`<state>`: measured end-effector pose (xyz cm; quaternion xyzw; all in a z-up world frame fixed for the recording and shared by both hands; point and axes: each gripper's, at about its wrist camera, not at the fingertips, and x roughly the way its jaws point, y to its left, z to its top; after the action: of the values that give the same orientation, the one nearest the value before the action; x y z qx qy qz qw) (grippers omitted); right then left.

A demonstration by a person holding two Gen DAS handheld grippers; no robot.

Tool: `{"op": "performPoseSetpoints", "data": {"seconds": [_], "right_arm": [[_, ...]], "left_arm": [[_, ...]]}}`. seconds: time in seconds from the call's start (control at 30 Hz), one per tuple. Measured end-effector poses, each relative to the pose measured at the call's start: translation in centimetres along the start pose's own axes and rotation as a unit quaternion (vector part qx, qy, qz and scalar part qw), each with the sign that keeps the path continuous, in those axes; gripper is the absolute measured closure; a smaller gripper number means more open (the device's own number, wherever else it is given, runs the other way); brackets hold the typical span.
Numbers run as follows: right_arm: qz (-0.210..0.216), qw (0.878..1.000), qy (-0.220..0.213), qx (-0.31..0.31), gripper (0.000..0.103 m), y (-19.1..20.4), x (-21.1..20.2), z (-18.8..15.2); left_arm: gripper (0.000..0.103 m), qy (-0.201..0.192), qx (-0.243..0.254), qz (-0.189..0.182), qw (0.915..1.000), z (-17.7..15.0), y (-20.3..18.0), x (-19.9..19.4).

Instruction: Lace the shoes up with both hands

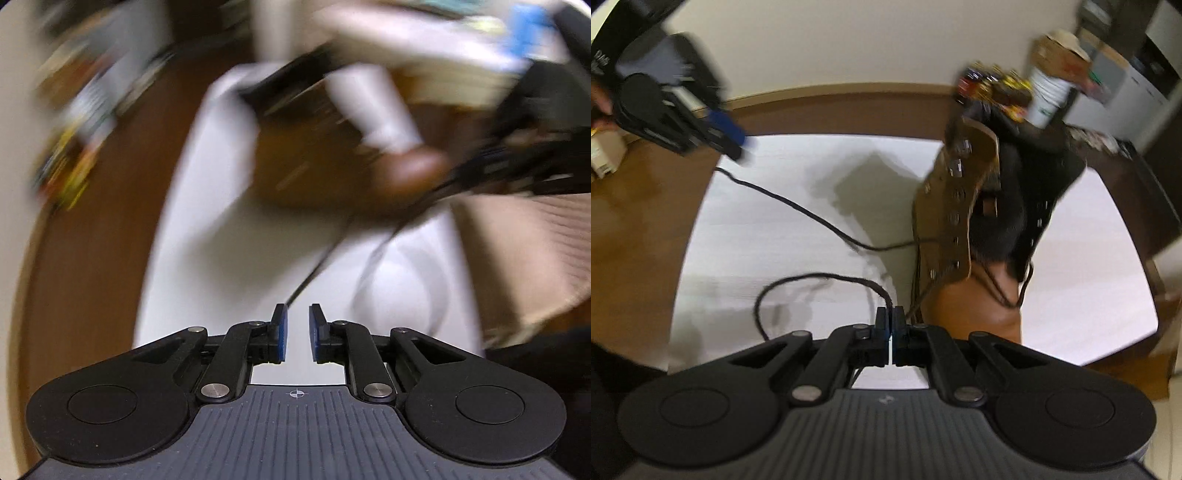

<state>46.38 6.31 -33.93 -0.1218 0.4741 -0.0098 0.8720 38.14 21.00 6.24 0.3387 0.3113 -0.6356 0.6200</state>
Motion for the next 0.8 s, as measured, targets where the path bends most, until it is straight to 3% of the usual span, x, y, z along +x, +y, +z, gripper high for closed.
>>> {"op": "performPoseSetpoints", "data": {"seconds": [0.07, 0.17, 0.37, 0.5, 0.57, 0.63, 0.7, 0.8], "right_arm": [[0.01, 0.998, -0.023, -0.057, 0.101, 0.4, -0.9, 0.6], [0.032, 0.991, -0.039, -0.124, 0.101, 0.3, -1.8, 0.5], [0.068, 0.968, -0.052, -0.236, 0.101, -0.4, -2.9, -2.1], [0.084, 0.958, -0.059, -0.268, 0.101, -1.0, -2.8, -2.3], [0.09, 0.955, -0.06, -0.278, 0.101, -0.9, -3.0, -2.5], [0.092, 0.95, -0.062, -0.292, 0.101, -0.2, -3.5, -3.1], [0.087, 0.951, -0.062, -0.289, 0.101, -0.6, -4.1, -3.5], [0.066, 0.967, -0.061, -0.238, 0.1, -1.0, -3.8, -3.3]], "left_arm": [[0.088, -0.03, 0.076, -0.042, 0.9957, 2.3, -2.1, 0.8], [0.088, -0.037, 0.151, -0.067, 0.9856, 4.0, -4.2, 1.7], [0.088, -0.026, 0.211, -0.081, 0.9738, 5.4, -6.7, 3.2], [0.088, -0.028, 0.222, -0.092, 0.9703, 5.7, -6.9, 3.2], [0.1, -0.024, 0.217, -0.105, 0.9701, 5.9, -7.0, 3.4], [0.101, -0.022, 0.206, -0.11, 0.9722, 5.9, -6.9, 3.6], [0.101, -0.026, 0.182, -0.093, 0.9786, 5.8, -6.9, 3.8], [0.101, -0.022, 0.099, -0.076, 0.9919, 5.2, -6.0, 4.0]]}}
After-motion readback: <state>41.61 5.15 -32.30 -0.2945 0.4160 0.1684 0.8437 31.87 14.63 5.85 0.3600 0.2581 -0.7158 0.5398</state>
